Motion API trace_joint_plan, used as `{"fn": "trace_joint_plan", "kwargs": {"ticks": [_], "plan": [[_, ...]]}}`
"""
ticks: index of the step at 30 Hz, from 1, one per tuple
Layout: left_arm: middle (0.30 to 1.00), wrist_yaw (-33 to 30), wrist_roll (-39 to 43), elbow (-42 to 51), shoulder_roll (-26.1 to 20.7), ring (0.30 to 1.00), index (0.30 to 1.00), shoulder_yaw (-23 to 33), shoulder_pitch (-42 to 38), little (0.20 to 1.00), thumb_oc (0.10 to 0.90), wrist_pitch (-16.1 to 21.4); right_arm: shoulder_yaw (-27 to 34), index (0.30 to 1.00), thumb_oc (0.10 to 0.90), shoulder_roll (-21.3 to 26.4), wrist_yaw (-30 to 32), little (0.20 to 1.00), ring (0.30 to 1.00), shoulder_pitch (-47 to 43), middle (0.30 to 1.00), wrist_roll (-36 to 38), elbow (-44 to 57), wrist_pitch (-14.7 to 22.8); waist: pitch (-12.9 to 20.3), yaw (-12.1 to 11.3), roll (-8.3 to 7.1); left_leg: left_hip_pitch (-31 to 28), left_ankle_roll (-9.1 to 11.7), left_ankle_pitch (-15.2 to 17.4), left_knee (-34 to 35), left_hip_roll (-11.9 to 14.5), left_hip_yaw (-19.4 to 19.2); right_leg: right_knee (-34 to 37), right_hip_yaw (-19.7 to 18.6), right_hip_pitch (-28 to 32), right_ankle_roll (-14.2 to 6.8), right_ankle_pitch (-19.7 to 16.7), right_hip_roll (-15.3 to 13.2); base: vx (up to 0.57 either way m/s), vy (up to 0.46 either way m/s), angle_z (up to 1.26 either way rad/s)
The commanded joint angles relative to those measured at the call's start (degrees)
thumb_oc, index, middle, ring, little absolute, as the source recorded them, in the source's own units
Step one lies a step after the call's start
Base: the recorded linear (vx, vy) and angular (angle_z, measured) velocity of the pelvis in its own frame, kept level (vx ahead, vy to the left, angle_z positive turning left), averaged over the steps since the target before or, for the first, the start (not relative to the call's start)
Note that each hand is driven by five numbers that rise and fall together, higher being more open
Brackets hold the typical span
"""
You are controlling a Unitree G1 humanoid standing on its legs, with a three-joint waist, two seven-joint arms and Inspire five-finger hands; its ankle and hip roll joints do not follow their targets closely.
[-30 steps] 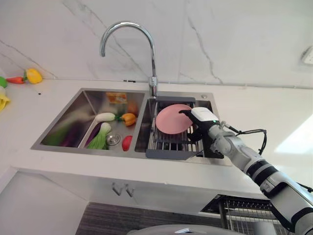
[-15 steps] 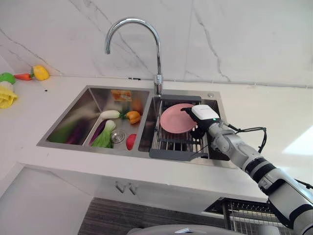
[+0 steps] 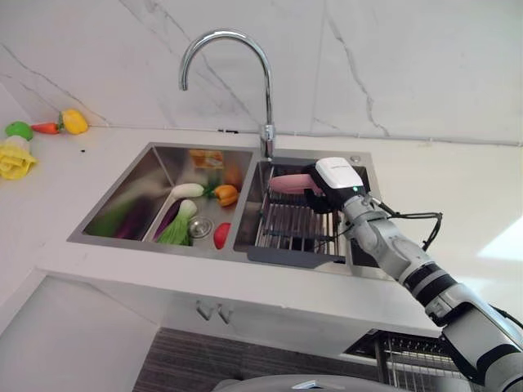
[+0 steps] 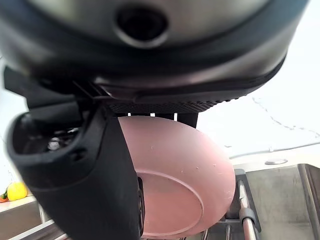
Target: Place the dishes in the dishwasher.
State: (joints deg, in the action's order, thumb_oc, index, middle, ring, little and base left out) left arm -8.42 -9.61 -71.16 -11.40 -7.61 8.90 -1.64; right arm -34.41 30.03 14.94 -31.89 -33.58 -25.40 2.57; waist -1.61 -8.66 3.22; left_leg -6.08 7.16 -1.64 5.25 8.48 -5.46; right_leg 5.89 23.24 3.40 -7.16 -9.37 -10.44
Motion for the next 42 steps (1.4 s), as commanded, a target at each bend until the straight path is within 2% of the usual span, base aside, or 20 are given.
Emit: {"fn": "trace_joint_plan", "kwargs": {"ticks": [1, 9, 14, 16, 19, 25, 27, 28, 30, 31, 33, 34, 37, 39, 40, 41, 42], "plan": [[0.900, -1.9, -1.0, -2.9, -2.7, 0.900, 0.900, -2.3, -2.4, 0.900, 0.800, -0.3, 4.2, 0.300, 0.400, -3.0, 4.2, 0.300, 0.300, -3.3, 0.300, 3.8, 4.0, 1.8, 0.3, -1.2, -2.75, 0.6, -3.2, 4.0, -0.2, -3.2, -1.6, -0.9, 0.7, 3.4, -2.5, 8.1, -3.6, 0.00, 0.000, 0.00], [0.900, -2.2, -0.9, -2.7, -2.5, 0.900, 0.900, -1.8, -2.3, 0.900, 0.800, -0.7, 7.4, 0.300, 0.400, -2.6, 4.7, 0.300, 0.300, -1.1, 0.300, 5.6, 9.9, 2.0, 0.3, -0.6, -2.84, 0.1, -3.3, 4.2, -0.2, -3.1, -1.8, -0.9, 0.2, 3.5, -2.5, 8.2, -3.4, 0.00, 0.000, 0.00], [0.900, -3.3, -0.2, -3.1, -1.8, 0.900, 0.900, -0.9, -2.5, 0.900, 0.800, -1.7, 16.0, 0.300, 0.400, -3.8, 8.7, 0.300, 0.300, 3.6, 0.300, 13.6, 19.4, 3.6, 0.1, 1.0, -2.90, -0.9, -3.5, 4.9, -0.4, -2.9, -2.6, -1.0, -0.7, 3.7, -2.6, 8.1, -3.3, 0.00, 0.000, 0.00], [0.900, -3.5, 0.0, -3.2, -1.8, 0.900, 0.900, -0.6, -2.6, 0.900, 0.800, -1.9, 17.4, 0.300, 0.400, -4.2, 9.0, 0.300, 0.300, 4.3, 0.300, 15.2, 21.0, 4.1, 0.1, 1.3, -3.02, -0.7, -3.6, 4.8, -0.3, -3.1, -2.6, -1.0, -0.8, 3.4, -2.7, 7.9, -3.5, -0.01, 0.024, -0.03], [0.900, -4.1, 0.5, -3.8, -1.5, 0.900, 0.900, 0.2, -3.1, 0.900, 0.800, -2.7, 24.7, 0.300, 0.400, -5.0, 9.8, 0.300, 0.300, 7.8, 0.300, 21.4, 30.8, 5.9, -0.2, 2.8, -3.25, -1.0, -4.3, 5.4, -0.8, -3.4, -3.6, -2.6, -2.0, 2.0, -3.1, 7.2, -4.1, -0.03, 0.080, -0.14], [0.900, -3.5, -0.4, -3.6, -0.7, 0.900, 0.900, -0.7, -4.4, 0.900, 0.800, -2.8, 32.9, 0.300, 0.400, -4.5, 10.6, 0.300, 0.300, 12.4, 0.300, 23.4, 40.3, 7.0, -0.4, 5.6, -3.43, -1.9, -5.4, 6.5, -0.7, -4.5, -5.4, -5.2, -3.7, -0.1, -4.2, 6.1, -5.6, -0.01, 0.112, -0.21], [0.900, -3.3, -0.6, -3.6, -0.5, 0.900, 0.900, -1.1, -4.8, 0.900, 0.800, -2.7, 34.1, 0.300, 0.400, -4.7, 10.6, 0.300, 0.300, 13.1, 0.300, 23.5, 41.6, 6.9, -0.3, 6.0, -3.70, -1.8, -5.9, 6.4, -0.6, -5.2, -6.0, -5.6, -4.4, -1.2, -4.6, 4.8, -6.3, -0.06, 0.170, -0.35], [0.900, -2.7, -1.9, -3.5, -0.1, 0.900, 0.900, -1.9, -6.0, 0.900, 0.800, -2.3, 36.3, 0.300, 0.400, -5.0, 10.8, 0.300, 0.300, 14.5, 0.300, 23.7, 44.5, 7.4, -1.3, 7.5, -4.04, -2.1, -6.8, 7.2, -0.3, -6.9, -9.2, -5.7, -5.2, -4.4, -6.7, -0.8, -8.9, -0.13, 0.213, -0.70], [0.900, -2.4, -3.3, -3.3, -0.1, 0.900, 0.900, -1.8, -6.5, 0.900, 0.800, -2.1, 37.2, 0.300, 0.400, -4.7, 10.9, 0.300, 0.300, 15.5, 0.300, 22.9, 45.9, 7.5, -1.9, 7.8, -3.68, -1.8, -6.7, 7.7, -0.2, -6.9, -12.9, -4.3, -0.5, -5.8, -7.7, -4.7, -11.6, -0.11, 0.189, -1.15], [0.900, -2.4, -3.6, -3.2, -0.3, 0.900, 0.900, -1.5, -6.6, 0.900, 0.800, -2.1, 37.6, 0.300, 0.400, -4.9, 10.8, 0.300, 0.300, 16.0, 0.300, 22.6, 46.5, 7.4, -1.7, 7.6, -3.25, -1.9, -6.6, 8.7, -0.2, -6.4, -13.1, -3.6, 0.9, -5.6, -7.8, -4.5, -11.9, -0.08, 0.103, -1.27], [0.900, -2.5, -5.0, -2.9, -1.0, 0.900, 0.900, -0.9, -6.9, 0.900, 0.800, -2.2, 39.3, 0.300, 0.400, -4.4, 11.6, 0.300, 0.300, 18.4, 0.300, 20.8, 48.0, 7.9, -2.1, 7.6, -2.92, -0.9, -6.8, 8.5, -0.2, -5.7, -17.5, -5.3, 10.5, -6.2, -7.2, -2.6, -13.1, -0.13, 0.118, -1.17], [0.900, -2.5, -5.0, -2.9, -1.0, 0.900, 0.900, -0.9, -6.9, 0.900, 0.800, -2.2, 39.3, 0.300, 0.400, -4.4, 11.6, 0.300, 0.300, 18.6, 0.300, 20.7, 48.2, 7.9, -2.1, 7.6, -2.91, -0.9, -6.8, 8.5, -0.2, -5.7, -17.4, -5.5, 10.5, -6.3, -7.2, -2.4, -13.2, -0.12, 0.092, -1.21], [0.900, -2.4, -6.1, -2.2, -1.6, 0.900, 0.900, -0.4, -6.6, 0.900, 0.800, -2.3, 41.8, 0.300, 0.400, -2.8, 13.0, 0.300, 0.300, 21.7, 0.300, 18.6, 48.0, 8.5, -2.7, 8.5, -2.97, -0.5, -7.4, 7.4, -0.3, -4.9, -20.6, -11.8, 14.7, -5.9, -6.5, 0.7, -13.3, -0.10, 0.043, -1.13], [0.900, -2.2, -6.4, -1.9, -1.3, 0.900, 0.900, -0.5, -6.6, 0.900, 0.800, -2.3, 43.2, 0.300, 0.400, -1.7, 13.3, 0.300, 0.300, 23.5, 0.300, 16.9, 47.7, 7.9, -2.8, 8.7, -2.96, -0.3, -7.8, 7.4, -0.4, -5.1, -20.7, -14.5, 13.7, -5.5, -6.2, 2.5, -13.2, -0.08, 0.043, -0.67], [0.900, -2.0, -6.4, -1.1, -1.1, 0.900, 0.900, -0.5, -6.7, 0.900, 0.800, -1.9, 45.2, 0.300, 0.400, -0.5, 13.9, 0.300, 0.300, 26.3, 0.300, 14.2, 47.3, 7.4, -3.0, 9.6, -2.69, 0.2, -8.2, 6.8, -0.4, -5.1, -20.7, -18.3, 10.1, -5.2, -5.4, 6.0, -11.3, -0.06, 0.029, -0.53], [0.900, -2.0, -6.4, -1.1, -1.0, 0.900, 0.900, -0.7, -6.7, 0.900, 0.800, -1.9, 45.3, 0.300, 0.400, -0.4, 14.0, 0.300, 0.300, 26.6, 0.300, 14.1, 47.4, 7.3, -2.9, 9.3, -2.64, 0.1, -8.2, 6.9, -0.4, -5.1, -20.8, -18.6, 9.9, -5.4, -5.2, 6.4, -11.3, -0.08, -0.003, -0.71], [0.900, -1.5, -5.9, -0.4, -0.6, 0.900, 0.900, -0.6, -6.6, 0.900, 0.800, -1.5, 47.5, 0.300, 0.400, 0.6, 14.4, 0.300, 0.300, 28.7, 0.300, 11.9, 46.6, 6.5, -2.5, 9.7, -2.49, 0.5, -8.4, 6.6, -0.4, -5.1, -21.2, -19.7, 7.5, -4.1, -4.3, 9.7, -9.0, -0.04, -0.030, -0.57]]}}
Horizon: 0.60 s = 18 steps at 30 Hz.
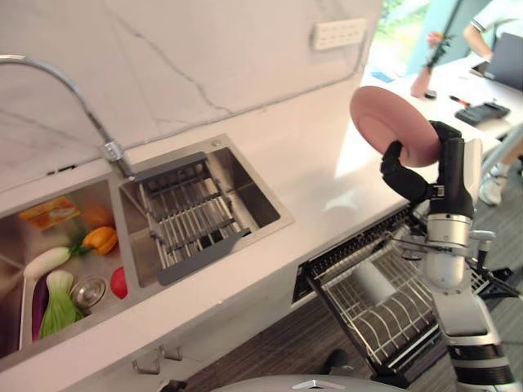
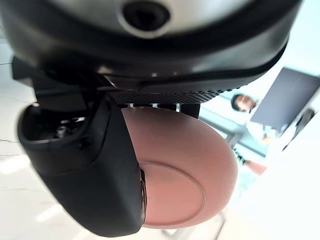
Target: Place the dishes in the dishwasher.
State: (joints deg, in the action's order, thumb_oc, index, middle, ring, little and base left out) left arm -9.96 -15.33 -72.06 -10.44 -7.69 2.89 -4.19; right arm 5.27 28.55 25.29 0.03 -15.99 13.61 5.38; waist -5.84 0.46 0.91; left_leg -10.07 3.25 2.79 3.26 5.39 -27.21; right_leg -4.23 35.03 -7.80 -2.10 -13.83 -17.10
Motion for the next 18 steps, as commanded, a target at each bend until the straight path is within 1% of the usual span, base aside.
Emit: {"fn": "trace_joint_plan", "kwargs": {"ticks": [1, 2, 3, 4, 5, 6, 8, 9, 14, 18], "plan": [[0.900, 0.0, -0.2, 0.5, -1.5, 0.900, 0.900, -0.6, -0.6, 0.900, 0.800, 1.0, 8.0, 0.300, 0.400, 2.1, 4.1, 0.300, 0.300, -3.0, 0.300, -5.8, 7.7, 3.6, 1.8, 0.4, -0.12, 4.5, -4.4, 2.2, 1.6, -2.0, 0.4, -9.7, -4.4, 7.1, -9.3, 14.3, -2.3, -0.07, -0.038, -0.46], [0.900, 0.1, 0.3, 0.9, -1.4, 0.900, 0.900, -0.5, -0.6, 0.900, 0.800, 1.2, 8.7, 0.300, 0.400, 2.3, 4.3, 0.300, 0.300, -2.3, 0.300, -6.4, 7.2, 3.4, 2.0, 0.6, -0.04, 4.8, -4.5, 2.0, 1.6, -2.0, 0.0, -9.6, -4.6, 8.0, -9.1, 15.3, -1.4, -0.05, -0.050, -0.09], [0.900, 0.1, 1.0, 1.4, -1.0, 0.900, 0.900, -0.7, -0.4, 0.900, 0.800, 1.6, 9.0, 0.300, 0.400, 2.2, 4.7, 0.300, 0.300, -1.7, 0.300, -6.9, 6.6, 3.2, 2.5, 0.2, -0.04, 5.3, -4.4, 1.8, 1.5, -2.2, -0.8, -8.4, -4.0, 9.8, -8.9, 16.2, -0.6, -0.07, -0.103, 0.01], [0.900, 0.2, 1.8, 2.0, -0.4, 0.900, 0.900, -1.0, 0.1, 0.900, 0.800, 1.8, 9.1, 0.300, 0.400, 2.3, 5.7, 0.300, 0.300, -1.2, 0.300, -8.0, 5.9, 2.5, 3.4, -0.4, -0.15, 5.9, -3.9, 1.4, 1.5, -2.1, -2.0, -4.0, -2.6, 12.7, -9.0, 16.0, 0.3, -0.08, -0.129, -0.05], [0.900, 0.1, 2.2, 2.2, -0.2, 0.900, 0.900, -0.9, 0.1, 0.900, 0.800, 1.9, 9.3, 0.300, 0.400, 2.3, 6.2, 0.300, 0.300, -0.4, 0.300, -8.8, 5.0, 2.0, 3.5, -0.7, -0.23, 6.1, -3.8, 0.9, 1.4, -2.1, -2.5, -1.9, -2.3, 13.2, -8.9, 15.9, 0.6, -0.08, -0.154, -0.38], [0.900, 0.1, 2.2, 1.9, 0.0, 0.900, 0.900, -0.8, 0.1, 0.900, 0.800, 2.0, 9.4, 0.300, 0.400, 2.2, 6.6, 0.300, 0.300, 0.5, 0.300, -9.2, 4.6, 1.9, 3.9, -1.0, -0.19, 6.2, -3.5, 0.5, 1.3, -2.0, -3.2, 0.6, -2.5, 13.7, -8.9, 15.6, 1.1, -0.06, -0.137, -0.51], [0.900, 0.1, 2.1, 1.0, 0.3, 0.900, 0.900, -0.3, 0.1, 0.900, 0.800, 1.9, 9.5, 0.300, 0.400, 2.1, 6.6, 0.300, 0.300, 2.7, 0.300, -10.5, 4.2, 1.5, 4.3, -0.9, -0.15, 6.3, -2.9, -0.1, 1.2, -1.7, -3.6, 3.0, -3.6, 14.0, -8.5, 15.9, 2.3, -0.02, -0.140, -0.50], [0.900, -0.2, 2.0, 0.8, 0.5, 0.900, 0.900, 0.0, 0.3, 0.900, 0.800, 2.0, 9.5, 0.300, 0.400, 2.4, 6.3, 0.300, 0.300, 3.5, 0.300, -11.0, 4.2, 1.3, 4.7, -0.7, 0.12, 6.2, -2.5, -0.4, 1.2, -1.3, -4.1, 4.4, -3.8, 14.3, -8.5, 15.8, 2.9, 0.00, -0.134, -0.54], [0.900, -0.2, 1.1, -0.7, 0.8, 0.900, 0.900, 0.4, 0.5, 0.900, 0.800, 2.2, 7.5, 0.300, 0.400, 4.3, 4.4, 0.300, 0.300, 5.2, 0.300, -13.1, 4.5, 2.1, 4.6, 0.6, 0.89, 5.9, -1.5, -1.2, 0.7, 0.0, -5.4, 7.1, -4.6, 15.2, -8.0, 15.5, 4.3, -0.02, -0.103, -0.24], [0.900, -0.6, 1.8, -1.0, 1.2, 0.900, 0.900, 1.5, 0.8, 0.900, 0.800, 2.4, 1.4, 0.300, 0.400, 6.6, 0.2, 0.300, 0.300, 6.3, 0.300, -13.9, 1.1, 2.9, 4.3, 1.2, 1.38, 5.4, -0.8, -1.8, 0.4, 1.0, -6.7, 8.5, -6.1, 15.0, -7.9, 15.3, 5.1, -0.03, -0.081, -0.19]]}}
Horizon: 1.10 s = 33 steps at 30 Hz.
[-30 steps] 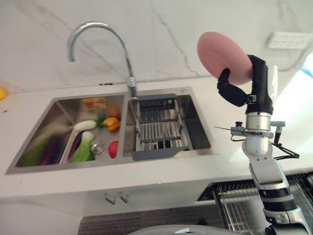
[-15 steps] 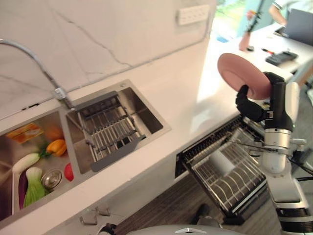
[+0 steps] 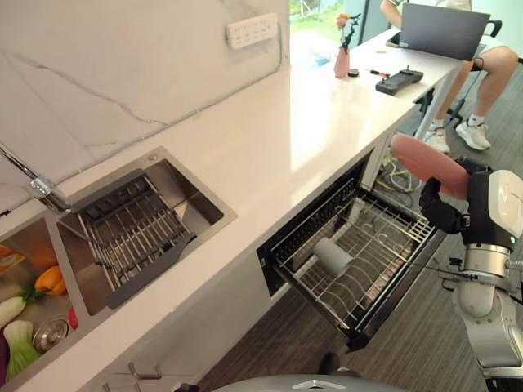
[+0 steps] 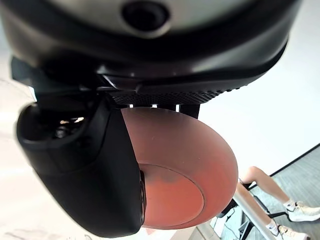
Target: Place the dishes in the dishwasher.
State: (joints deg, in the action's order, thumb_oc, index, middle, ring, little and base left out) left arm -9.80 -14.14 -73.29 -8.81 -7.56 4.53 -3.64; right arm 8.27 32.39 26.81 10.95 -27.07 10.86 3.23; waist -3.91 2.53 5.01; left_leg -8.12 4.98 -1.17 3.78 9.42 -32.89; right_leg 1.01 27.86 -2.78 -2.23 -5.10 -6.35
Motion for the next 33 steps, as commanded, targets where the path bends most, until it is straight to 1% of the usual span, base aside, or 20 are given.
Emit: {"fn": "trace_joint_plan", "kwargs": {"ticks": [1, 2, 3, 4, 6, 7, 8, 9, 10, 11, 16, 20, 22, 23, 25, 28, 31, 33], "plan": [[0.900, -0.7, 0.9, 0.5, -0.4, 0.900, 0.900, 1.4, -0.9, 0.900, 0.800, 2.0, -2.9, 0.300, 0.400, 3.5, -2.6, 0.300, 0.300, -4.1, 0.300, -3.3, 2.5, 5.0, 2.2, -0.9, -2.74, 3.4, -2.5, 2.1, -0.2, -2.9, -1.2, 3.3, 0.8, 10.0, -7.8, 6.6, -5.5, -0.02, -0.087, -0.32], [0.900, -0.6, 1.3, 0.7, -0.3, 0.900, 0.900, 1.5, -0.8, 0.900, 0.800, 2.1, -4.7, 0.300, 0.400, 4.4, -3.7, 0.300, 0.300, -4.2, 0.300, -3.6, 0.9, 5.0, 2.2, -1.0, -2.65, 3.4, -2.3, 1.9, -0.2, -2.7, -1.4, 3.4, 0.7, 9.9, -7.7, 6.7, -5.4, -0.01, -0.054, -0.28], [0.900, -0.6, 1.3, 0.7, -0.3, 0.900, 0.900, 1.5, -0.8, 0.900, 0.800, 2.1, -4.8, 0.300, 0.400, 4.4, -3.7, 0.300, 0.300, -4.3, 0.300, -3.6, 0.8, 5.1, 2.2, -1.0, -2.64, 3.4, -2.3, 1.9, -0.2, -2.7, -1.4, 3.4, 0.7, 9.9, -7.7, 6.7, -5.4, -0.01, -0.093, -0.23], [0.900, 0.0, 1.6, 0.7, -0.2, 0.900, 0.900, 1.2, -1.0, 0.900, 0.800, 2.4, -7.7, 0.300, 0.400, 6.9, -6.0, 0.300, 0.300, -4.6, 0.300, -5.3, -1.7, 5.2, 2.1, -1.3, -2.70, 3.5, -1.8, 1.4, -0.2, -2.3, -1.2, 3.4, 0.8, 9.9, -7.4, 6.8, -5.1, -0.01, -0.096, -0.08], [0.900, 0.7, 1.4, 1.0, -0.2, 0.900, 0.900, 0.4, -1.3, 0.900, 0.800, 2.7, -9.8, 0.300, 0.400, 9.3, -8.2, 0.300, 0.300, -4.7, 0.300, -6.8, -4.1, 5.4, 2.2, -1.7, -2.75, 3.7, -1.5, 1.0, -0.2, -1.9, -0.8, 3.5, 1.4, 10.3, -7.2, 7.1, -4.8, -0.01, -0.091, 0.07], [0.900, 0.8, 1.4, 1.0, -0.1, 0.900, 0.900, 0.4, -1.2, 0.900, 0.800, 2.7, -10.0, 0.300, 0.400, 9.3, -8.1, 0.300, 0.300, -4.9, 0.300, -6.8, -4.4, 5.5, 2.2, -1.6, -2.68, 3.7, -1.4, 1.0, -0.2, -1.9, -0.7, 3.5, 1.5, 10.3, -7.1, 7.1, -4.8, -0.01, -0.073, 0.11], [0.900, 1.4, 1.6, 1.4, -0.1, 0.900, 0.900, -0.6, -1.4, 0.900, 0.800, 2.9, -11.9, 0.300, 0.400, 10.8, -8.8, 0.300, 0.300, -5.9, 0.300, -7.0, -7.4, 5.7, 2.2, -2.0, -2.68, 3.9, -1.1, 0.6, -0.2, -1.6, -0.1, 3.5, 2.0, 10.5, -6.9, 7.2, -4.5, -0.01, -0.050, 0.09], [0.900, 1.4, 1.6, 1.4, 0.0, 0.900, 0.900, -0.5, -1.4, 0.900, 0.800, 2.9, -12.3, 0.300, 0.400, 10.9, -8.6, 0.300, 0.300, -6.4, 0.300, -7.0, -7.8, 5.9, 2.1, -1.8, -2.63, 3.9, -1.1, 0.5, -0.2, -1.6, 0.0, 3.5, 2.1, 10.5, -6.8, 7.3, -4.4, -0.01, -0.072, 0.12], [0.900, 1.8, 1.9, 1.7, -0.1, 0.900, 0.900, -1.0, -1.5, 0.900, 0.800, 3.1, -13.4, 0.300, 0.400, 11.6, -9.1, 0.300, 0.300, -6.9, 0.300, -7.4, -9.3, 5.8, 2.1, -2.3, -2.65, 4.1, -0.9, 0.2, -0.2, -1.4, 0.3, 3.5, 2.4, 10.7, -6.7, 7.4, -4.3, -0.01, -0.074, 0.16], [0.900, 2.4, 2.0, 1.8, -0.2, 0.900, 0.900, -1.6, -1.3, 0.900, 0.800, 3.3, -16.0, 0.300, 0.400, 12.6, -9.0, 0.300, 0.300, -8.8, 0.300, -8.7, -13.4, 5.8, 2.1, -2.8, -2.66, 4.5, -0.6, -0.3, -0.2, -1.2, 1.2, 3.6, 3.1, 11.0, -6.3, 7.6, -3.9, -0.01, -0.085, 0.20], [0.900, 2.9, 1.1, 0.4, -0.8, 0.900, 0.900, -2.2, -0.5, 0.900, 0.800, 3.3, -22.0, 0.300, 0.400, 13.7, -8.6, 0.300, 0.300, -13.9, 0.300, -11.5, -23.6, 5.1, 2.3, -4.5, -2.78, 5.3, -0.1, -1.2, 0.0, -0.8, 2.8, 3.6, 4.9, 11.5, -5.6, 8.0, -3.4, -0.01, -0.051, 0.35], [0.900, 2.9, -0.3, -1.3, -1.6, 0.900, 0.900, -2.8, 0.5, 0.900, 0.800, 3.2, -26.9, 0.300, 0.400, 12.8, -8.1, 0.300, 0.300, -19.0, 0.300, -11.8, -33.1, 4.5, 2.5, -6.2, -2.60, 6.0, 0.2, -2.0, 0.2, -0.5, 3.7, 3.6, 6.4, 11.9, -5.1, 8.2, -3.2, 0.00, -0.021, 0.23], [0.900, 2.9, -0.3, -1.7, -1.8, 0.900, 0.900, -2.6, 0.7, 0.900, 0.800, 3.1, -28.2, 0.300, 0.400, 12.3, -7.8, 0.300, 0.300, -20.4, 0.300, -11.8, -35.2, 4.4, 2.5, -6.2, -2.58, 6.1, 0.2, -2.2, 0.3, -0.5, 3.9, 3.6, 6.8, 11.9, -5.0, 8.1, -3.1, 0.00, -0.008, 0.23], [0.900, 2.8, -0.4, -2.1, -2.0, 0.900, 0.900, -2.6, 1.1, 0.900, 0.800, 3.1, -29.6, 0.300, 0.400, 11.3, -8.1, 0.300, 0.300, -21.7, 0.300, -11.9, -38.9, 3.6, 2.5, -6.9, -2.49, 6.4, 0.3, -2.4, 0.3, -0.5, 4.3, 3.6, 7.3, 12.0, -4.9, 8.2, -3.0, 0.00, -0.009, 0.24], [0.900, 2.7, -0.2, -2.2, -2.1, 0.900, 0.900, -2.7, 1.4, 0.900, 0.800, 3.2, -31.1, 0.300, 0.400, 9.7, -7.7, 0.300, 0.300, -23.2, 0.300, -11.6, -43.4, 3.0, 2.6, -7.2, -2.44, 6.7, 0.4, -2.5, 0.4, -0.6, 4.8, 3.7, 7.7, 12.0, -4.8, 8.1, -3.0, 0.00, -0.005, 0.22], [0.900, 2.6, 0.2, -2.1, -2.2, 0.900, 0.900, -3.2, 1.7, 0.900, 0.800, 3.4, -32.1, 0.300, 0.400, 7.6, -7.4, 0.300, 0.300, -24.8, 0.300, -10.9, -48.1, 2.0, 2.6, -7.7, -2.28, 7.0, 0.4, -2.7, 0.4, -0.7, 5.3, 3.7, 8.6, 12.2, -4.7, 8.1, -3.0, 0.00, 0.004, 0.24], [0.900, 2.6, 0.4, -2.0, -2.1, 0.900, 0.900, -3.5, 1.8, 0.900, 0.800, 3.3, -31.5, 0.300, 0.400, 6.2, -6.9, 0.300, 0.300, -25.3, 0.300, -9.9, -49.6, 1.2, 2.6, -7.9, -2.23, 7.2, 0.3, -2.7, 0.5, -0.8, 5.7, 3.7, 8.9, 12.2, -4.7, 8.1, -2.9, 0.00, 0.000, 0.16], [0.900, 2.5, 0.9, -1.4, -2.1, 0.900, 0.900, -4.3, 2.0, 0.900, 0.800, 3.4, -30.4, 0.300, 0.400, 4.6, -5.9, 0.300, 0.300, -26.1, 0.300, -7.8, -52.1, 0.5, 2.6, -8.1, -2.13, 7.4, 0.3, -2.8, 0.5, -0.9, 6.2, 3.6, 9.2, 12.3, -4.6, 8.1, -2.9, 0.01, -0.003, 0.12]]}}
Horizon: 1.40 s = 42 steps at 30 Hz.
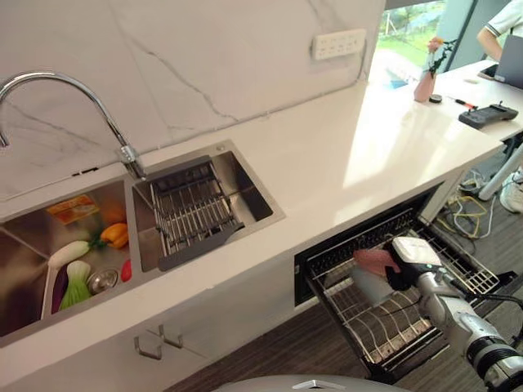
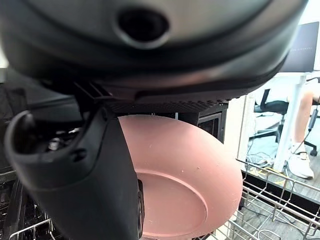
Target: Place the dishes in the dishwasher.
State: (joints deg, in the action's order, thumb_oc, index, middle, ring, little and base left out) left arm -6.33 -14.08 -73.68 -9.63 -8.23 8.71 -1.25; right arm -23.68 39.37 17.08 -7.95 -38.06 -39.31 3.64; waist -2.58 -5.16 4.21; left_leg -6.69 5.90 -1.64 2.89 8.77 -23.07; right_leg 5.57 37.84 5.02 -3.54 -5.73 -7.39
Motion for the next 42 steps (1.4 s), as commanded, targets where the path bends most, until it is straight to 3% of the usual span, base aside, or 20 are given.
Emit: {"fn": "trace_joint_plan", "kwargs": {"ticks": [1, 3, 4, 5, 6, 7, 14, 22, 30, 36, 37, 38, 39, 42], "plan": [[0.900, -0.9, 0.8, -0.8, -1.3, 0.900, 0.900, -3.9, -2.2, 0.900, 0.800, 1.0, 1.7, 0.300, 0.400, -3.0, 4.1, 0.300, 0.300, -7.5, 0.300, 4.0, -2.7, -0.2, 1.3, -0.5, -1.25, 6.1, -0.7, -2.4, 1.4, -0.3, -3.4, -1.0, -0.8, 4.5, -3.2, 8.8, -1.9, 0.01, -0.010, 0.07], [0.900, -0.9, 1.0, -0.6, -1.4, 0.900, 0.900, -4.2, -2.2, 0.900, 0.800, 1.1, 2.1, 0.300, 0.400, -4.0, 4.3, 0.300, 0.300, -7.9, 0.300, 5.5, -4.4, -0.6, 1.3, -0.7, -1.18, 6.3, -0.7, -2.5, 1.4, -0.4, -3.0, -1.0, -0.6, 4.6, -3.1, 8.9, -1.9, 0.00, -0.007, 0.06], [0.900, -0.9, 0.9, -0.4, -1.6, 0.900, 0.900, -4.3, -2.3, 0.900, 0.800, 1.0, 2.4, 0.385, 0.456, -4.6, 4.2, 0.385, 0.385, -8.1, 0.385, 6.5, -4.9, -0.7, 1.2, -0.8, -1.21, 6.4, -0.7, -2.6, 1.4, -0.5, -2.7, -1.1, -0.4, 4.7, -2.9, 9.0, -1.9, 0.00, -0.003, 0.06], [0.900, -0.9, 0.9, -0.4, -1.6, 0.900, 0.900, -4.3, -2.3, 0.900, 0.800, 1.0, 2.4, 0.385, 0.456, -4.6, 4.2, 0.385, 0.385, -8.1, 0.385, 6.5, -4.9, -0.7, 1.2, -0.8, -1.21, 6.4, -0.7, -2.6, 1.4, -0.5, -2.7, -1.1, -0.4, 4.7, -2.9, 9.0, -1.9, 0.00, -0.004, 0.09], [0.900, -1.0, 0.9, -0.4, -1.7, 0.900, 0.900, -4.4, -2.5, 0.900, 0.800, 1.0, 2.7, 0.573, 0.582, -4.8, 4.1, 0.573, 0.573, -8.1, 0.573, 7.0, -5.1, -0.9, 1.1, -0.8, -1.16, 6.5, -0.7, -2.6, 1.4, -0.5, -2.5, -1.2, -0.3, 4.8, -2.7, 9.1, -1.8, 0.00, 0.001, 0.16], [0.900, -0.9, 0.9, -0.1, -1.8, 0.900, 0.900, -4.5, -2.6, 0.900, 0.800, 0.9, 3.0, 0.900, 0.800, -4.9, 4.0, 0.900, 0.900, -8.0, 0.900, 7.7, -4.7, -1.0, 1.0, -0.8, -1.13, 6.6, -0.7, -2.7, 1.5, -0.6, -2.3, -1.6, -0.2, 4.8, -2.6, 9.3, -1.9, 0.01, 0.008, 0.18], [0.900, -1.0, 1.6, 1.3, -1.8, 0.900, 0.900, -4.6, -3.1, 0.900, 0.800, 0.5, 6.1, 0.900, 0.800, -5.4, 3.8, 0.900, 0.900, -5.6, 0.900, 10.6, 2.7, -1.0, 0.5, -0.5, -0.85, 7.0, -0.9, -2.9, 1.5, -0.7, -1.3, -2.6, 1.0, 4.7, -2.3, 10.0, -2.2, 0.00, -0.002, 0.11], [0.900, -1.4, 0.7, 0.3, -1.3, 0.900, 0.900, -1.5, -2.7, 0.900, 0.800, -0.4, 13.7, 0.900, 0.800, -3.5, 3.7, 0.900, 0.900, 1.9, 0.900, 11.5, 20.5, 1.3, 0.4, 1.5, -1.41, 5.3, -1.0, -2.3, 1.4, -0.1, -3.2, -1.9, -0.4, 4.7, -2.5, 9.5, -1.9, 0.01, -0.004, -0.02], [0.900, -1.9, 1.4, 0.0, -0.3, 0.900, 0.900, 0.9, -3.3, 0.900, 0.800, -0.5, 29.2, 0.900, 0.800, -2.4, 6.8, 0.900, 0.900, 11.9, 0.900, 15.7, 31.5, 1.7, 0.6, 4.6, -1.89, 3.4, -1.1, -0.9, 1.4, 0.3, -5.9, -1.1, -4.0, 3.6, -3.4, 8.5, -1.7, 0.01, -0.016, -0.24], [0.900, -3.1, 3.0, 0.5, 0.5, 0.900, 0.900, 2.7, -3.9, 0.900, 0.800, -0.7, 41.1, 0.900, 0.800, -1.5, 13.2, 0.900, 0.900, 17.1, 0.900, 14.9, 31.2, -1.4, 0.3, 6.8, -1.85, 2.4, -1.4, -0.2, 1.3, 0.3, -8.4, -1.1, -7.2, 2.2, -3.8, 7.9, -1.8, 0.02, -0.005, -0.43], [0.900, -3.6, 4.2, 1.3, 0.8, 0.900, 0.900, 2.9, -4.3, 0.900, 0.800, -0.6, 44.8, 0.735, 0.690, -1.9, 16.0, 0.735, 0.735, 20.0, 0.735, 15.2, 27.3, -3.2, 0.2, 7.8, -1.72, 2.2, -1.3, -0.1, 1.4, 0.4, -9.0, -1.1, -7.9, 1.7, -3.9, 7.7, -1.8, 0.02, 0.001, -0.36], [0.900, -3.7, 4.7, 1.5, 0.9, 0.900, 0.900, 3.1, -4.5, 0.900, 0.800, -0.5, 46.9, 0.385, 0.456, -2.7, 17.2, 0.385, 0.385, 22.0, 0.385, 16.0, 24.2, -4.0, 0.2, 8.3, -1.68, 2.1, -1.3, -0.1, 1.4, 0.5, -9.2, -1.1, -7.9, 1.6, -3.9, 7.7, -1.8, 0.02, 0.000, -0.32], [0.900, -3.9, 5.5, 1.6, 1.0, 0.900, 0.900, 3.1, -4.6, 0.900, 0.800, -0.3, 48.9, 0.300, 0.400, -3.6, 18.4, 0.300, 0.300, 23.8, 0.300, 17.8, 18.9, -5.0, 0.2, 8.9, -1.63, 2.1, -1.3, 0.0, 1.4, 0.5, -9.4, -1.1, -8.0, 1.5, -3.9, 7.6, -1.8, 0.02, -0.005, -0.23], [0.900, -3.8, 6.7, 1.8, 1.2, 0.900, 0.900, 2.9, -4.9, 0.900, 0.800, -0.2, 50.6, 0.300, 0.400, -5.1, 19.6, 0.300, 0.300, 25.9, 0.300, 20.6, 10.6, -6.7, 0.2, 9.6, -1.54, 2.4, -1.2, -0.1, 1.4, 0.6, -9.2, -1.1, -8.0, 1.3, -4.0, 7.5, -1.8, 0.01, -0.003, -0.06]]}}
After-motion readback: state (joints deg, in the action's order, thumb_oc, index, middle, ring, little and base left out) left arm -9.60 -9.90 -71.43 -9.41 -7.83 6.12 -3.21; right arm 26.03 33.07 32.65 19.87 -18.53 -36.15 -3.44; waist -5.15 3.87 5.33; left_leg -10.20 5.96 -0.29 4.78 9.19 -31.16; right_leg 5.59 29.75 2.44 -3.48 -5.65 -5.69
